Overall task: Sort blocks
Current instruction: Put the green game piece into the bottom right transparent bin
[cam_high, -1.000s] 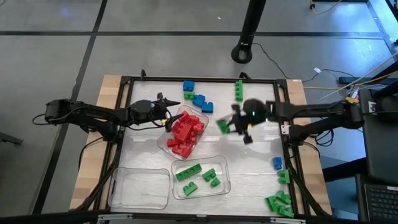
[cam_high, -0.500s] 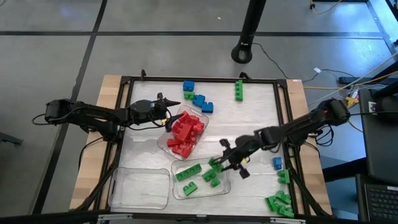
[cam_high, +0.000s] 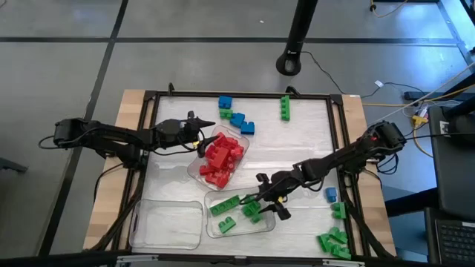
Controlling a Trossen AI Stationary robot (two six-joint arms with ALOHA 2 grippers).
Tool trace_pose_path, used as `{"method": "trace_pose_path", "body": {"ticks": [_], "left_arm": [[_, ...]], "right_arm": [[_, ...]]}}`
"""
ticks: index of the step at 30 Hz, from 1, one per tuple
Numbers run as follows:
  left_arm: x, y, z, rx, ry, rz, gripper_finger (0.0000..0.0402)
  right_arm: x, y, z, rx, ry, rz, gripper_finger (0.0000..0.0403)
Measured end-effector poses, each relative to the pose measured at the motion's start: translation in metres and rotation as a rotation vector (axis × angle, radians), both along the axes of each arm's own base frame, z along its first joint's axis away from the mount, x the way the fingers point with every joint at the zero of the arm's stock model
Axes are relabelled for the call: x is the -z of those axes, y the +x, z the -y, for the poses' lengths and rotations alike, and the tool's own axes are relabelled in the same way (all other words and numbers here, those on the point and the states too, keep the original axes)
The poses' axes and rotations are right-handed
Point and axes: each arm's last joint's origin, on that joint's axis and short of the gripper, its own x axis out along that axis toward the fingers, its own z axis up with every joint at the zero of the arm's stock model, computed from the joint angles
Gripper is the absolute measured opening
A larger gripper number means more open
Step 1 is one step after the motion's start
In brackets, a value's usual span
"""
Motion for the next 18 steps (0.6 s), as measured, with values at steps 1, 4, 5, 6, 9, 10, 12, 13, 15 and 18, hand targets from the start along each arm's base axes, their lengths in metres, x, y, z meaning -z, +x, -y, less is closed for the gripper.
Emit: {"method": "trace_pose_path", "body": {"ticks": [1, 4, 5, 6, 9, 10, 12, 13, 15, 18], "left_arm": [[0.0, 0.0, 0.0, 0.0, 0.0, 0.0, 0.0269], [0.0, 0.0, 0.0, 0.0, 0.0, -0.002, 0.0269], [0.0, 0.0, 0.0, 0.0, 0.0, -0.002, 0.0269], [0.0, 0.0, 0.0, 0.0, 0.0, -0.002, 0.0269], [0.002, 0.0, 0.0, 0.0, 0.0, -0.017, 0.0269], [0.002, 0.0, 0.0, 0.001, -0.001, -0.025, 0.0269], [0.004, -0.001, 0.0, 0.001, -0.003, -0.038, 0.0269], [0.004, -0.001, 0.0, 0.001, -0.004, -0.044, 0.0269], [0.004, -0.001, 0.0, 0.0, -0.006, -0.046, 0.0269], [0.004, -0.001, 0.0, 0.0, -0.013, -0.036, 0.0269]], "right_arm": [[-0.001, 0.001, 0.001, -0.006, 0.009, 0.0, 0.0212], [-0.008, 0.005, 0.003, -0.042, 0.042, -0.012, 0.0241], [-0.011, 0.006, 0.004, -0.056, 0.053, -0.019, 0.0249], [-0.014, 0.007, 0.004, -0.064, 0.057, -0.028, 0.0255], [-0.014, 0.007, 0.006, -0.048, 0.021, -0.079, 0.0264], [-0.013, 0.006, 0.006, -0.039, 0.005, -0.098, 0.0265], [-0.01, 0.004, 0.007, -0.034, -0.013, -0.137, 0.0264], [-0.009, 0.003, 0.008, -0.034, -0.022, -0.151, 0.0262], [-0.007, 0.002, 0.011, -0.027, -0.042, -0.161, 0.0259], [-0.008, 0.003, 0.011, -0.037, -0.074, -0.14, 0.0254]]}}
